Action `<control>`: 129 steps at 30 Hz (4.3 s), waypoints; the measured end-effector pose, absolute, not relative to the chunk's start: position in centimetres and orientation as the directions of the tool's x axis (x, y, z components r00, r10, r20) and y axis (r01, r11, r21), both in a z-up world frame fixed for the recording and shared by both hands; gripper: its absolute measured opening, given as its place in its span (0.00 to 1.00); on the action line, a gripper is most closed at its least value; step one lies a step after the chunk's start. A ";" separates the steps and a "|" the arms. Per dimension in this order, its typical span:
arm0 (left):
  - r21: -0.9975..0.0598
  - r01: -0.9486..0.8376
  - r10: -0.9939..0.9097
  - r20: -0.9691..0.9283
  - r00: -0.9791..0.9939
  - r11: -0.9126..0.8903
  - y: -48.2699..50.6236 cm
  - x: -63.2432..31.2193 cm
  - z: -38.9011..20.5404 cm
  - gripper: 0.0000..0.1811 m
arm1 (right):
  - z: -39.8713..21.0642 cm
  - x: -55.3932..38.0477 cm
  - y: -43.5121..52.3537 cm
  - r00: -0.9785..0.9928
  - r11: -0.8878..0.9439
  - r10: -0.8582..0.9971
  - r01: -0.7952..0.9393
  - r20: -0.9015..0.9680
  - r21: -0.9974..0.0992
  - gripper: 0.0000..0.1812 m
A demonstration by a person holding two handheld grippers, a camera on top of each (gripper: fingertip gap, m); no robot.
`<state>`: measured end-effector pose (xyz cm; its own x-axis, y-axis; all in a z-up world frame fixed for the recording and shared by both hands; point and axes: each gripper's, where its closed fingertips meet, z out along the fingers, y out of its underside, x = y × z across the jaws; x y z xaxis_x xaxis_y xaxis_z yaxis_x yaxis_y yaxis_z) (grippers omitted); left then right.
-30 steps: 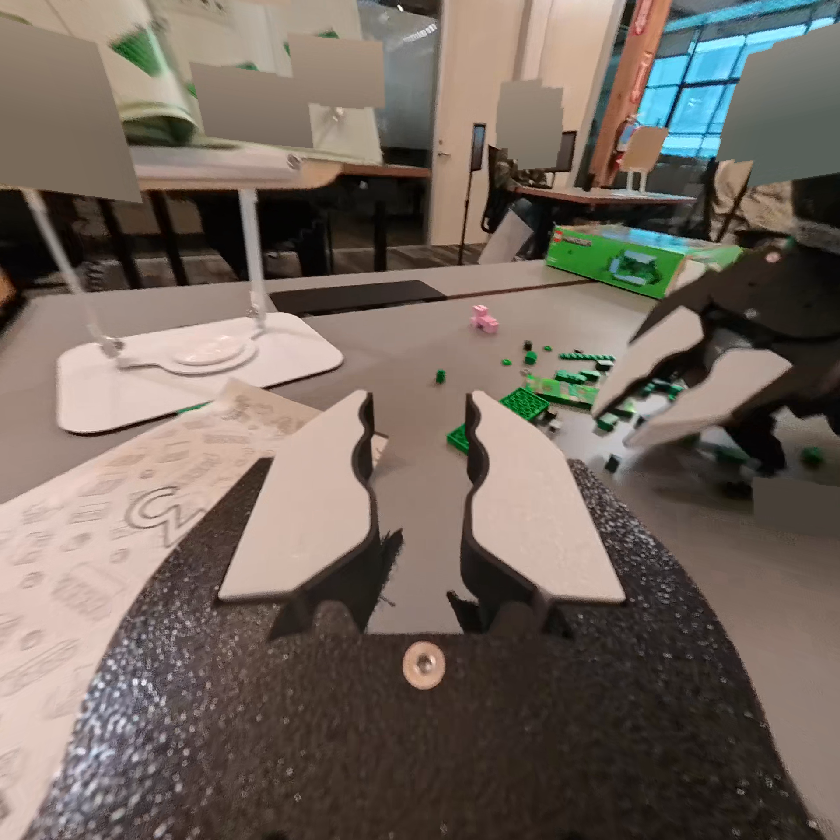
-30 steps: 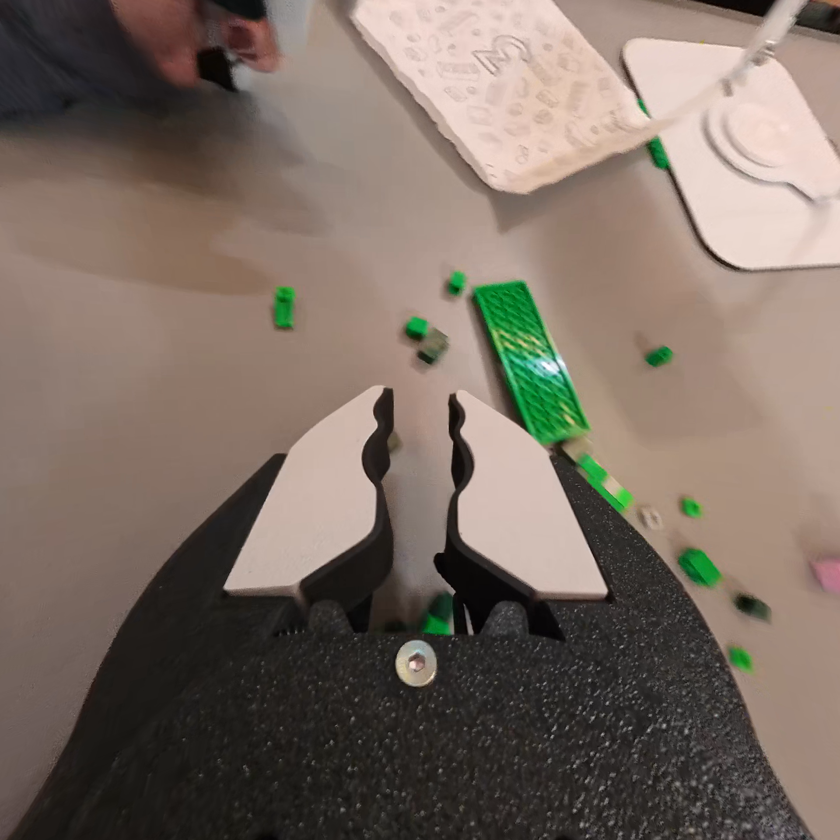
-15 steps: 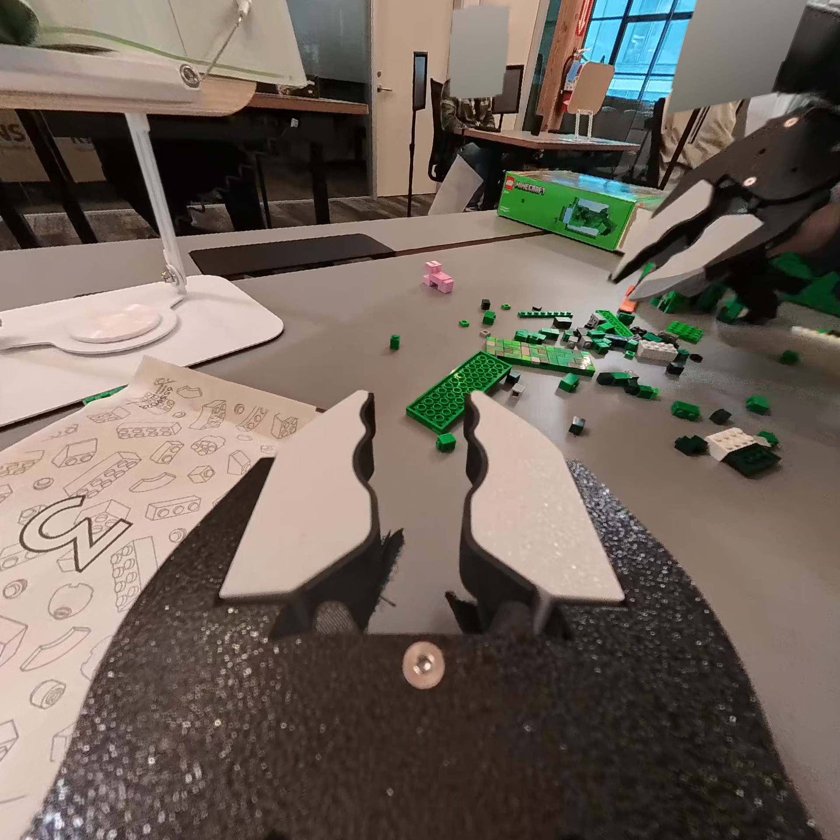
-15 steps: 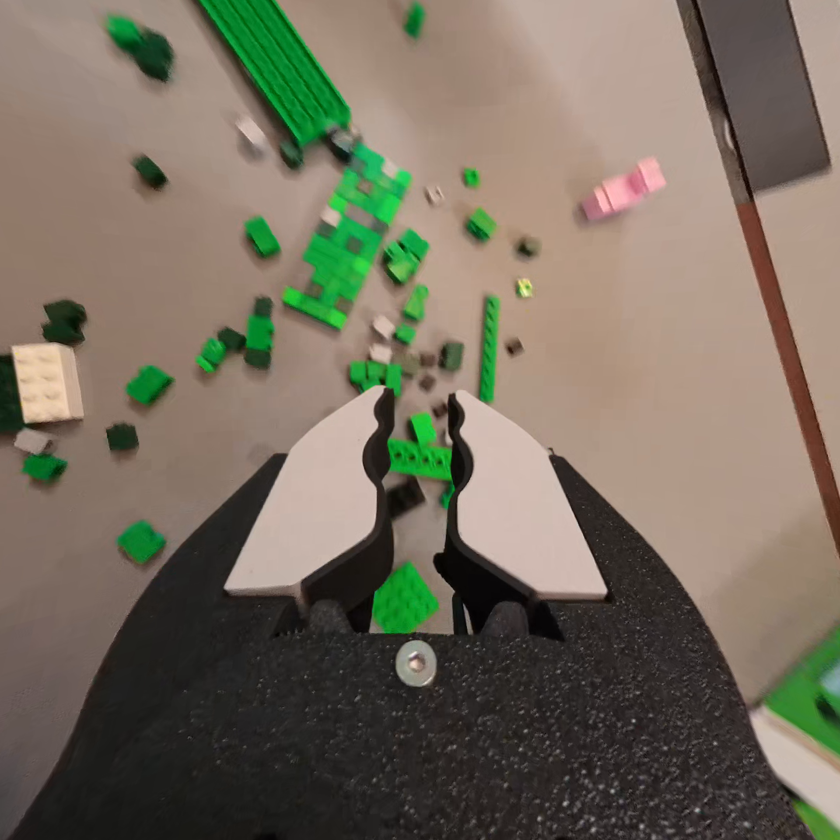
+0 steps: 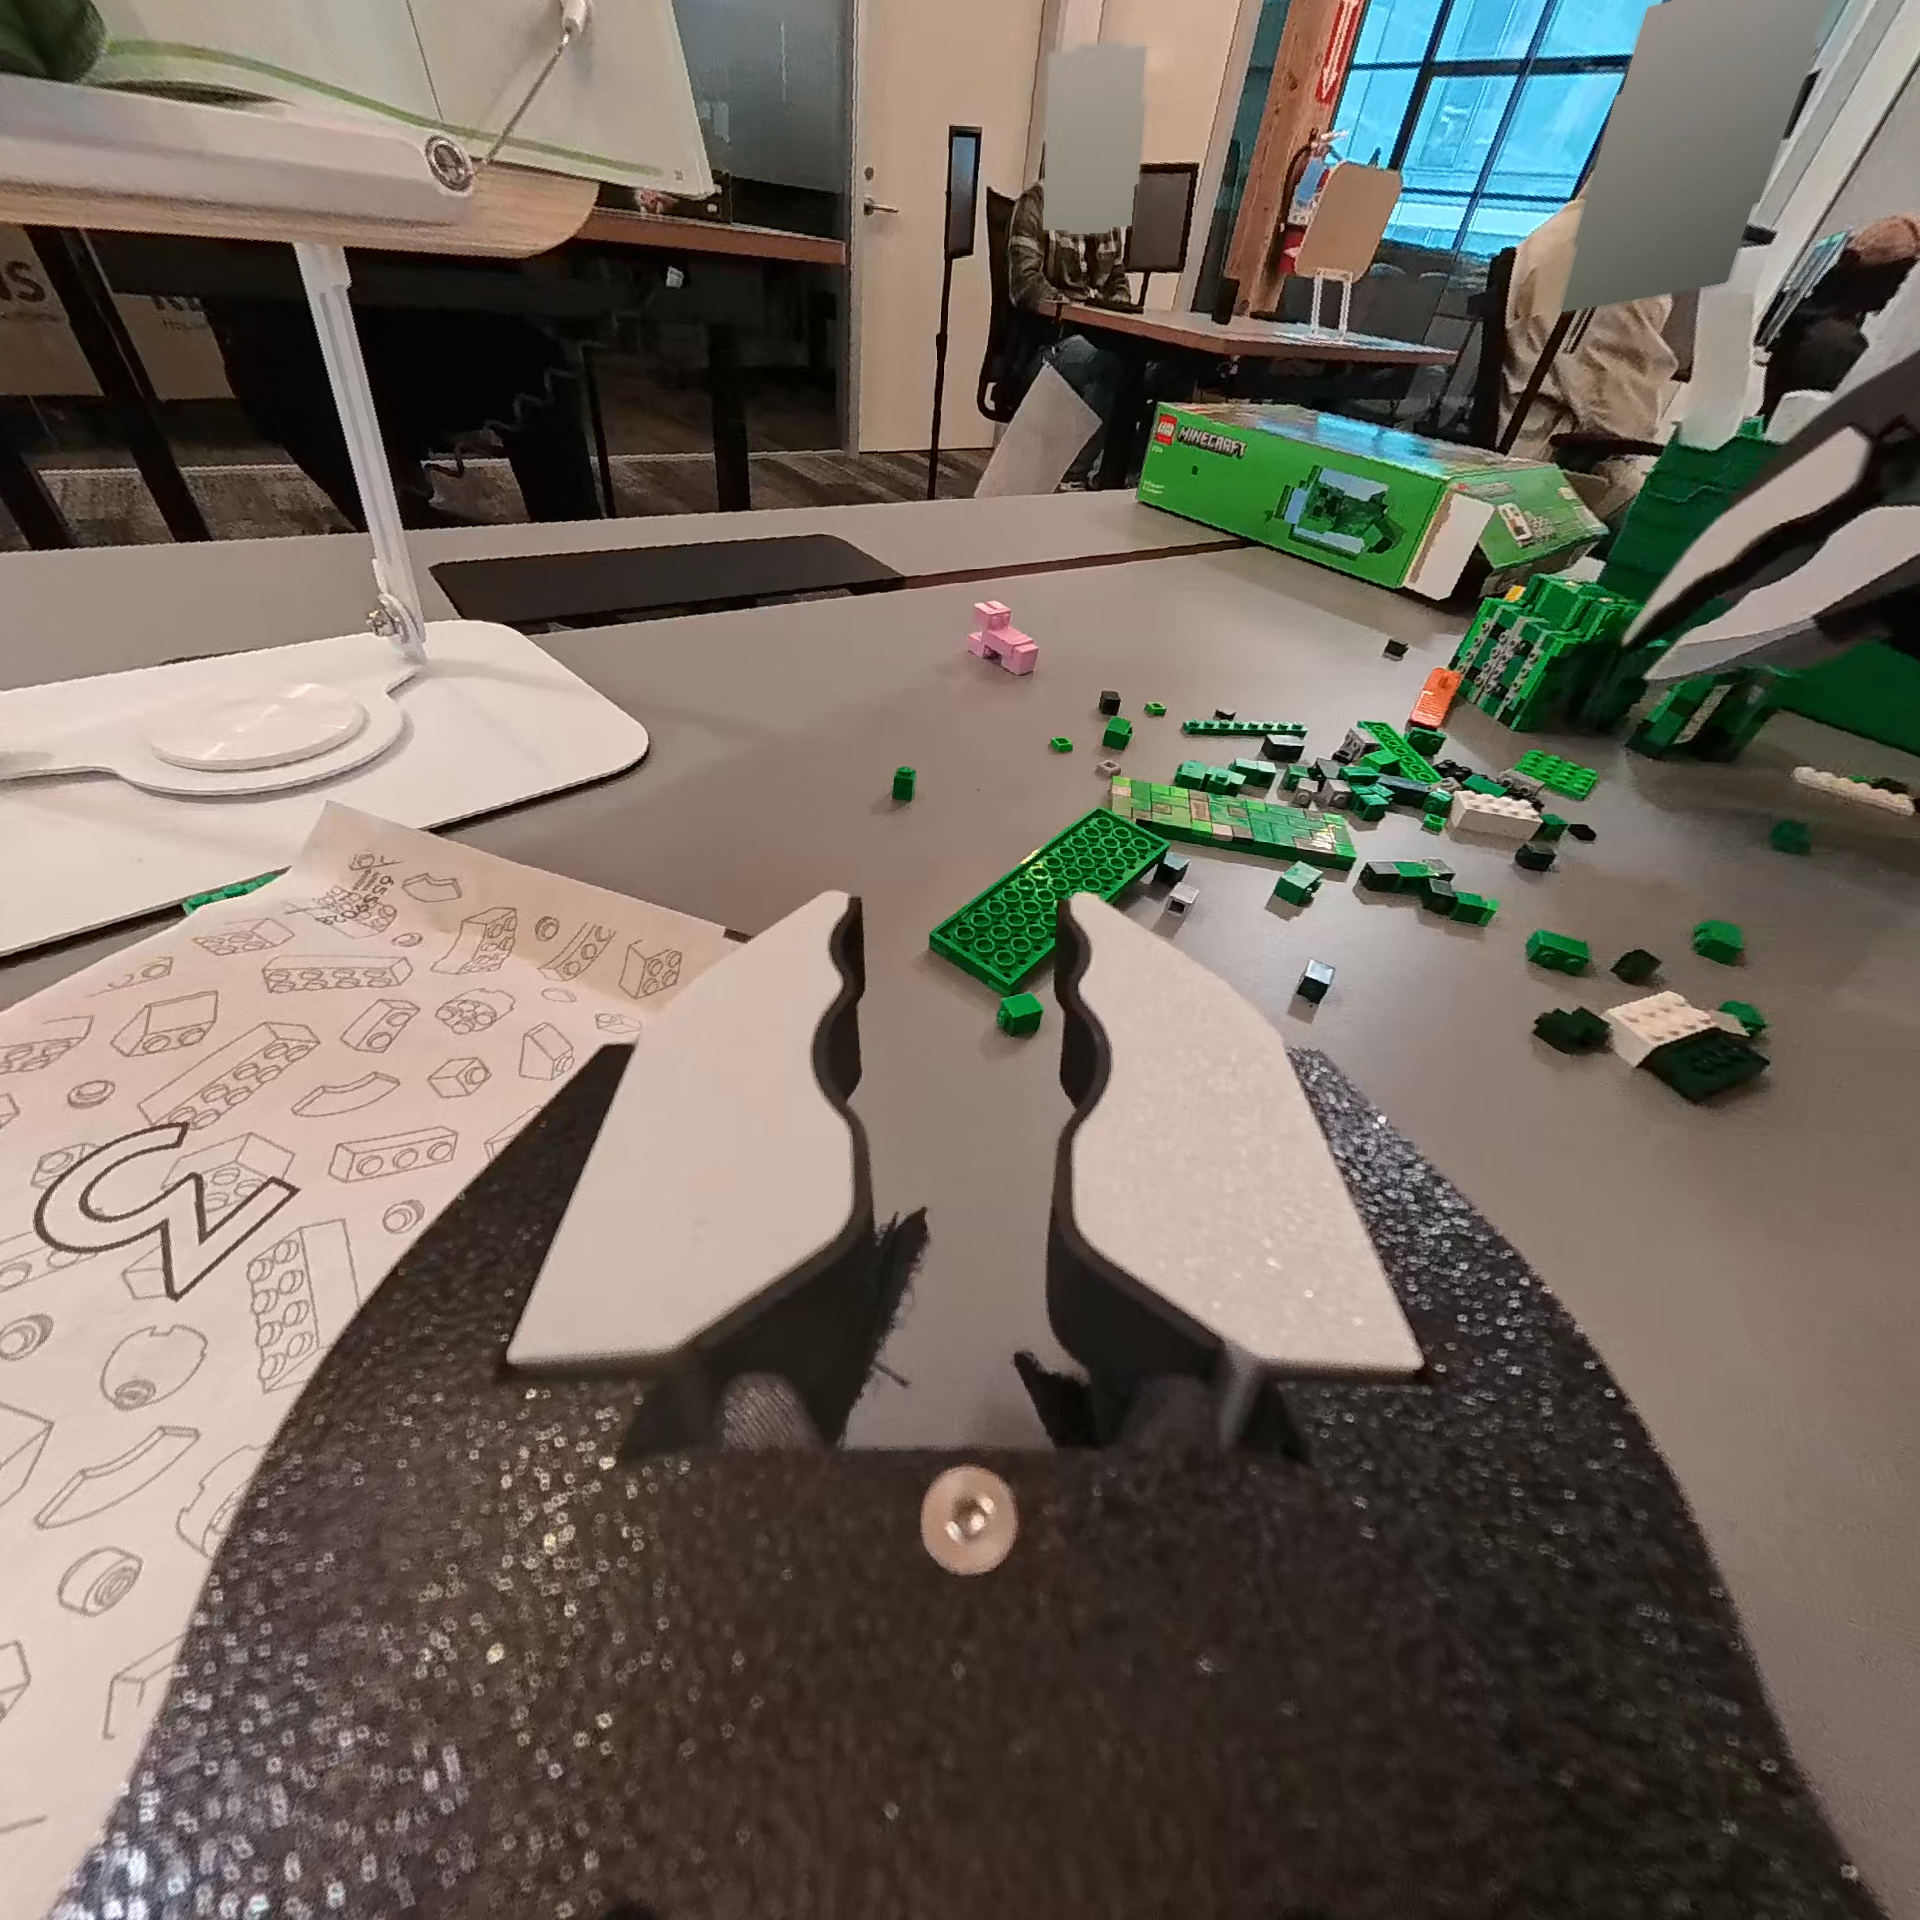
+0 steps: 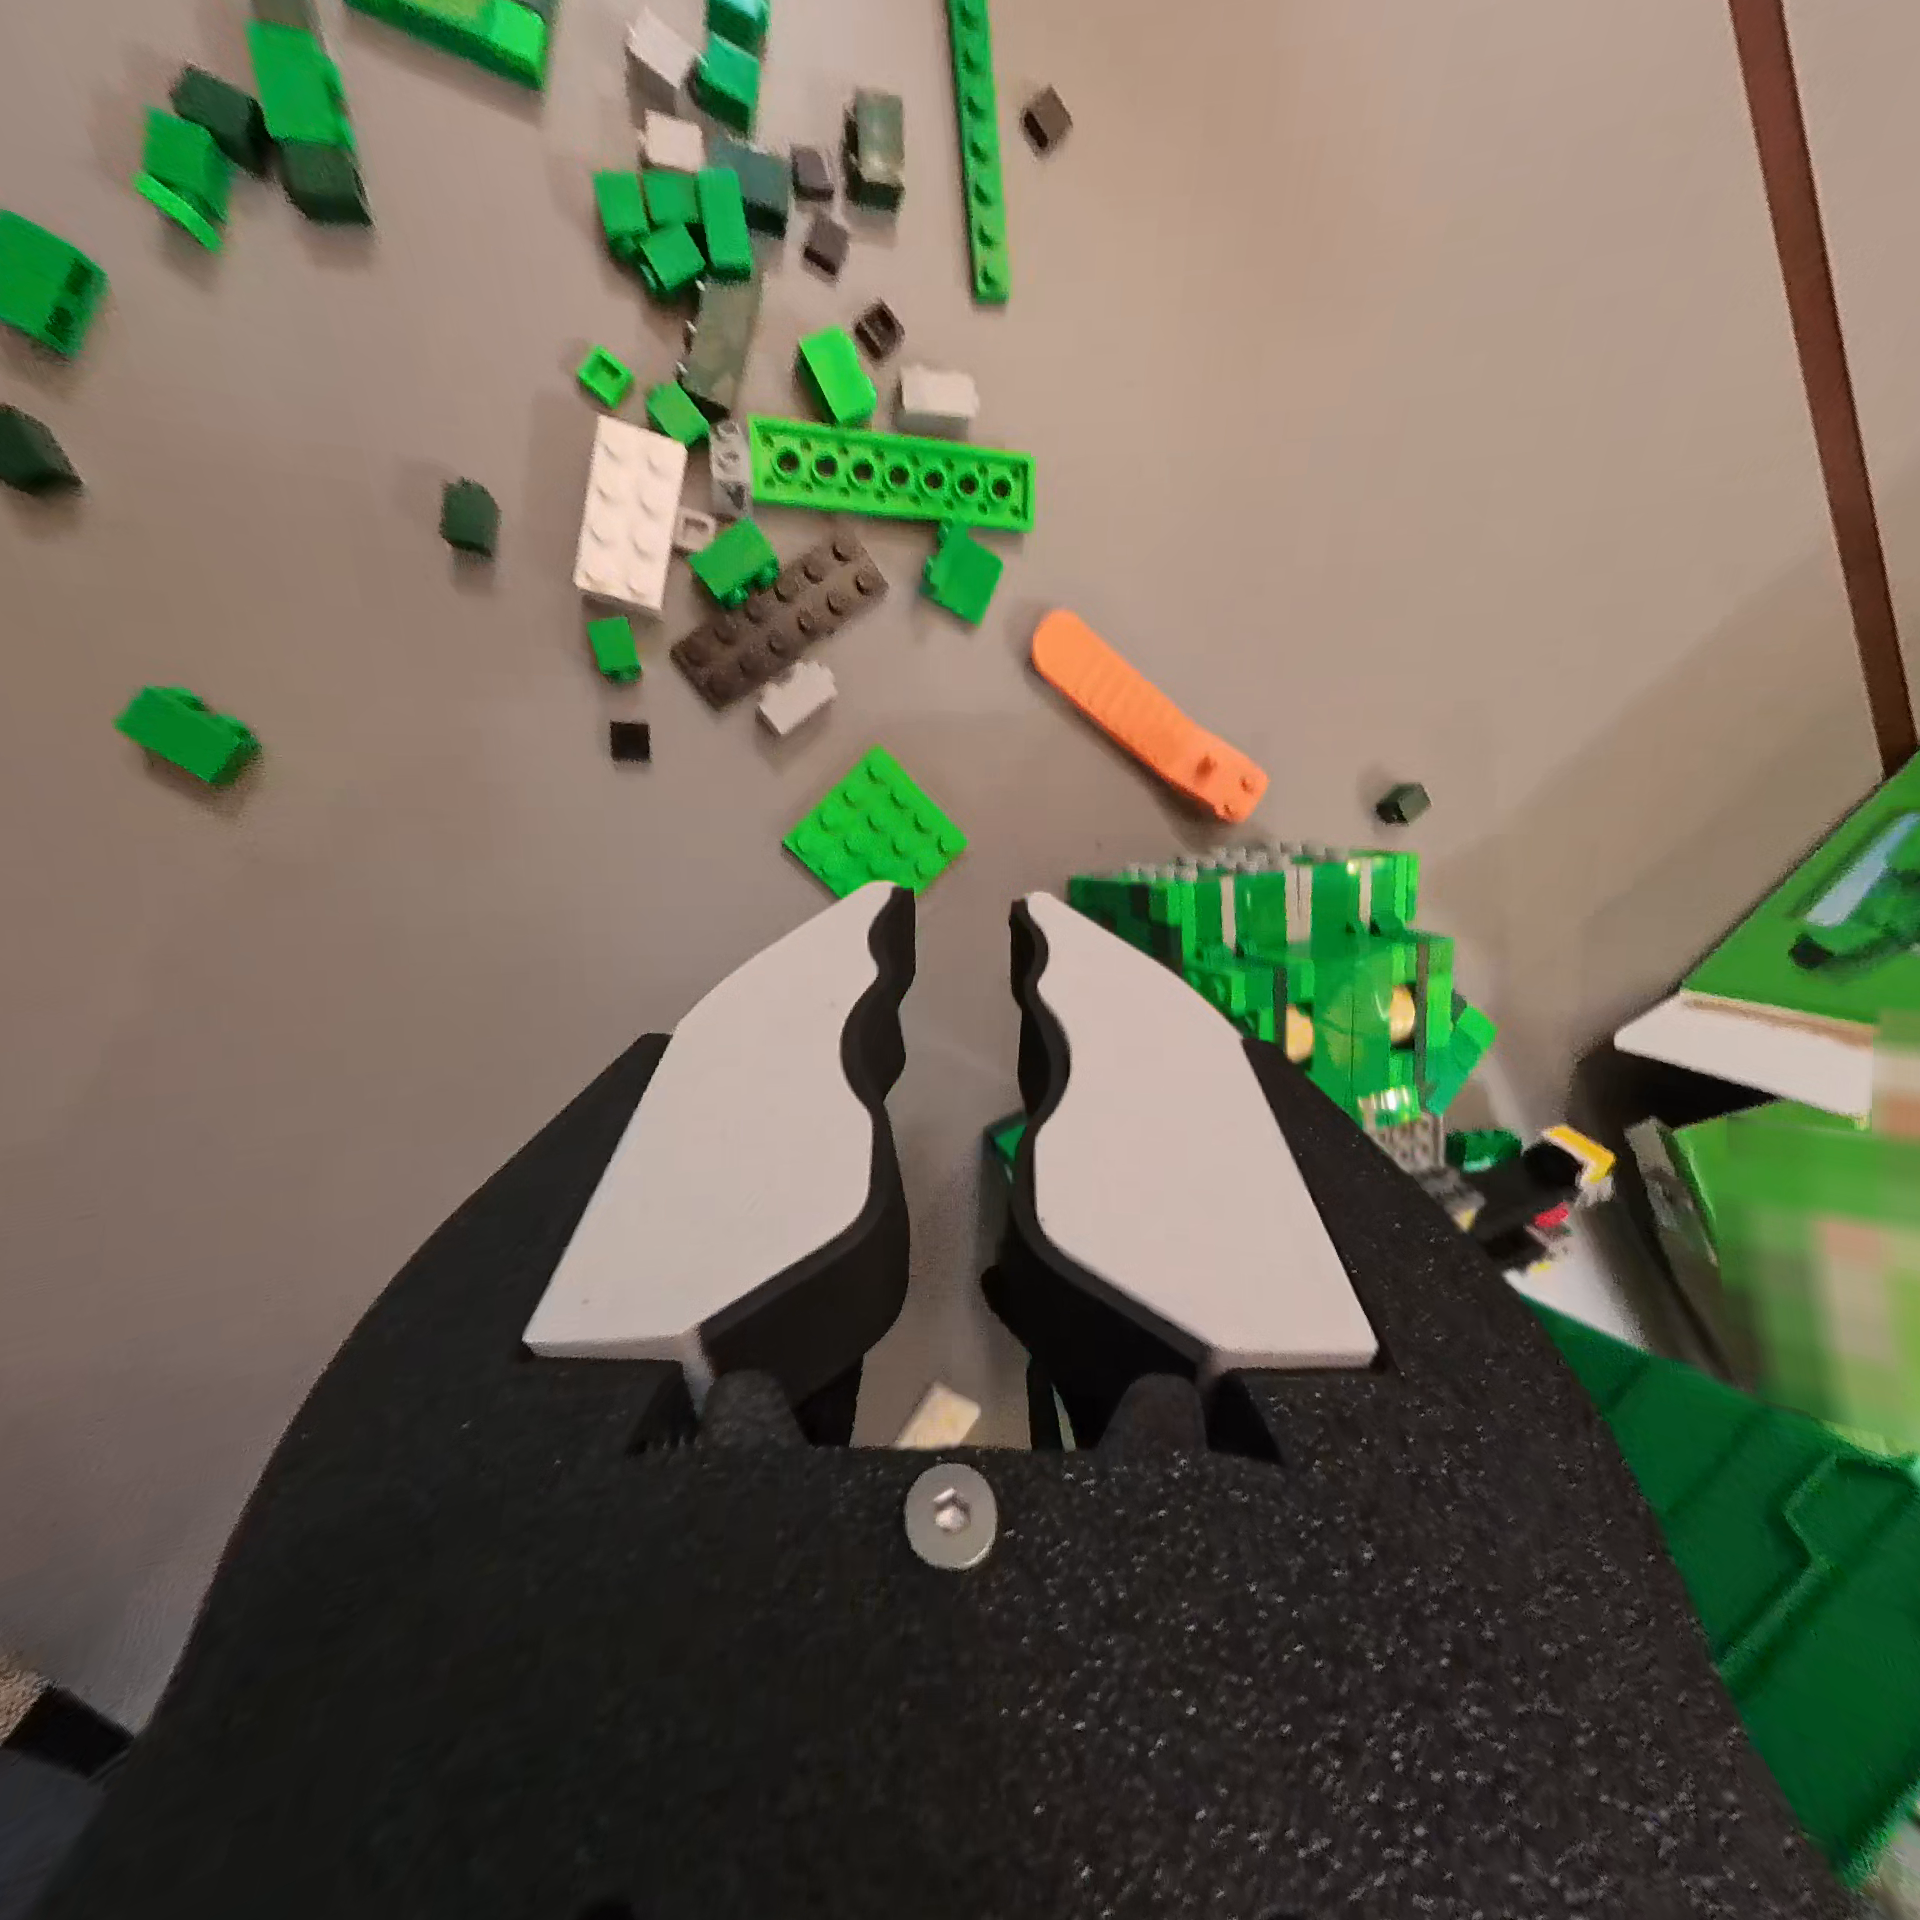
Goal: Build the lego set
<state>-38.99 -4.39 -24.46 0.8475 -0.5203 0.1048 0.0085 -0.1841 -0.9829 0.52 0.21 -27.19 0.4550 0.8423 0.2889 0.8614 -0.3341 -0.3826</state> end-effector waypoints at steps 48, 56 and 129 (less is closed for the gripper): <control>-0.980 0.037 -0.517 0.135 0.845 -0.195 -4.3 -39.2 -24.4 0.18 | -26.0 -7.9 -0.4 0.210 -0.037 0.960 0.753 0.186 -0.657 0.26; -0.979 0.051 -0.523 0.149 0.839 -0.196 -4.3 -39.3 -24.3 0.18 | -26.1 -19.5 -1.5 -0.057 0.102 0.995 0.610 0.085 -0.785 0.27; -0.813 0.002 -0.769 0.551 0.323 -0.582 -3.6 -22.0 -23.4 0.03 | -23.4 -15.8 -0.5 0.125 0.236 0.922 0.567 0.366 -0.789 0.38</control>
<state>-22.03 -3.63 -23.42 0.3231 -0.7692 0.5513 0.0023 -0.5819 -0.8132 -15.84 -0.53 -23.43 0.1247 0.9223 0.3658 0.5670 0.2363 -0.7891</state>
